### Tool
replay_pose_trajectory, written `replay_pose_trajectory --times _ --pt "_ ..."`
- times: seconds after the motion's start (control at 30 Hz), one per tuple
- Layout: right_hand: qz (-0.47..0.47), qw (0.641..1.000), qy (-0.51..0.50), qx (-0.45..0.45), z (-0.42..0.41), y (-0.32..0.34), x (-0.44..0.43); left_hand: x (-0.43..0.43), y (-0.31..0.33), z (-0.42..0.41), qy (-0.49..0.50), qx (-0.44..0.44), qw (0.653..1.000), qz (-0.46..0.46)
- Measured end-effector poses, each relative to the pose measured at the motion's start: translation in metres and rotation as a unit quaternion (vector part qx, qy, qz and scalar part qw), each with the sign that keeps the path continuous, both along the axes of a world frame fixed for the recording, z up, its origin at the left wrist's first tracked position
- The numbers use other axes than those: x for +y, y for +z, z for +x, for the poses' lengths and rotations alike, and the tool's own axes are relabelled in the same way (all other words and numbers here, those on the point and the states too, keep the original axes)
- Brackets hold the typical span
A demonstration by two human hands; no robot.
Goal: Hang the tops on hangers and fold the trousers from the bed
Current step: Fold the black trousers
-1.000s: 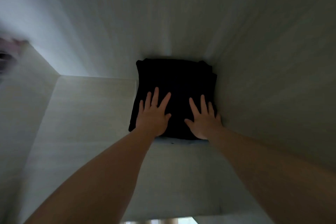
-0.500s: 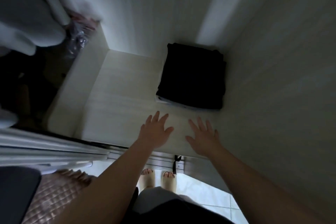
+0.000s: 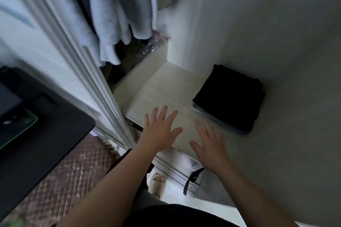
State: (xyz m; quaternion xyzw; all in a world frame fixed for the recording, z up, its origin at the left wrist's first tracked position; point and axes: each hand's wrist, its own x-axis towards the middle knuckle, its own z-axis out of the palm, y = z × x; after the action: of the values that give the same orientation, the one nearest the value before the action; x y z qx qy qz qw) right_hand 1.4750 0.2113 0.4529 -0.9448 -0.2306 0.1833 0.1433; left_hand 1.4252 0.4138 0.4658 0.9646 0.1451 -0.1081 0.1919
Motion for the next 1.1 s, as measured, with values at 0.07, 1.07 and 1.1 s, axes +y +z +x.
replay_pose_trajectory --times 0.07,1.07,1.1 --pt "0.018 0.999 0.033 -0.008 -0.011 0.009 -0.004 -0.005 0.008 -0.027 0.045 -0.015 0.999 0.01" --pt "0.251 0.892 0.349 -0.139 -0.26 0.052 0.105 -0.055 0.034 -0.461 0.569 -0.118 0.796 0.173" --pt "0.266 0.886 0.346 -0.16 -0.26 0.05 0.106 -0.053 0.034 -0.467 0.561 -0.131 0.8 0.168"
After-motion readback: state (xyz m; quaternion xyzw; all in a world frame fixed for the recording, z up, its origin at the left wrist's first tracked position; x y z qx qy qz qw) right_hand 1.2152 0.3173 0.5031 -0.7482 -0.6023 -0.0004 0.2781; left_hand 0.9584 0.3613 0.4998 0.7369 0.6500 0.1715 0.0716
